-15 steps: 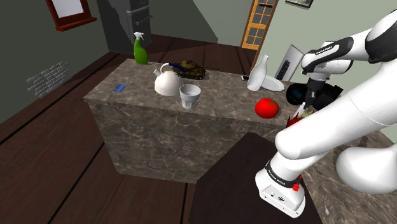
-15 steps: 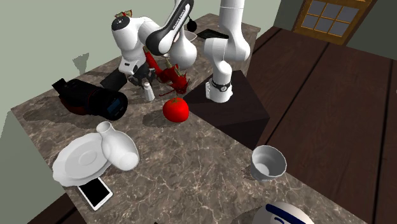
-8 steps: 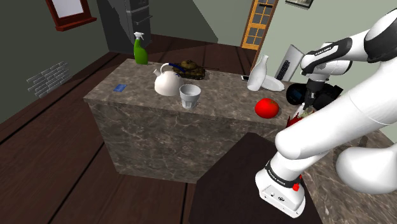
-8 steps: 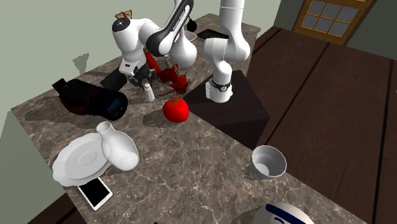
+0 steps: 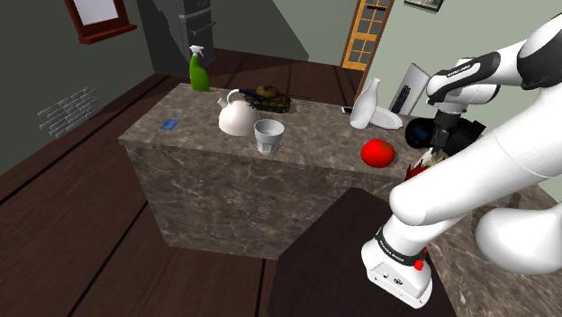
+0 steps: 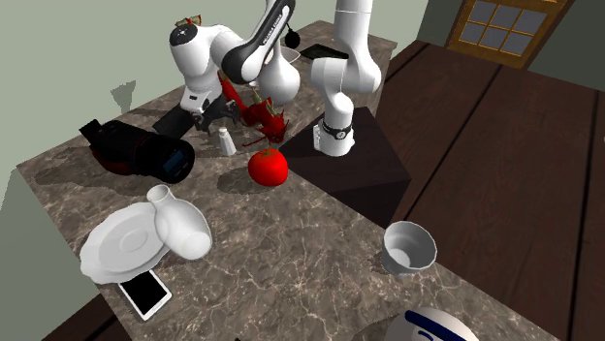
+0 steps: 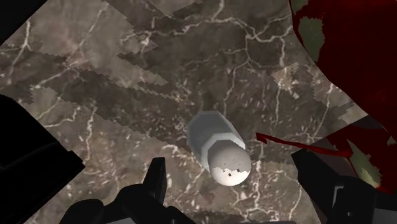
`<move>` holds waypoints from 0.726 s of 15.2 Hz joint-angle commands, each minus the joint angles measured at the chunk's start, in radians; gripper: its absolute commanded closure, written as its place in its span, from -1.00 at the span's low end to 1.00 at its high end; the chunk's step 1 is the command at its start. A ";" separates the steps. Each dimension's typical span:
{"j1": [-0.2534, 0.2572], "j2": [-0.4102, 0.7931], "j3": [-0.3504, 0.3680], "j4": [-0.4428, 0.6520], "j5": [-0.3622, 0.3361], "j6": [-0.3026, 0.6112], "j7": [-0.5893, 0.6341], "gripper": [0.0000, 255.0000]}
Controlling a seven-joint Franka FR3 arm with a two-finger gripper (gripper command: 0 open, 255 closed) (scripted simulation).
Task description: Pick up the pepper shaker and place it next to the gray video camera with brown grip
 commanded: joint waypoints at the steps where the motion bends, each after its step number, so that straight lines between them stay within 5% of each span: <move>1: 0.000 -0.026 0.023 0.033 -0.001 -0.059 0.008 -1.00; 3: 0.000 -0.050 0.048 0.075 0.002 -0.125 0.012 -1.00; 11: 0.000 -0.050 0.048 0.075 0.002 -0.125 0.012 -1.00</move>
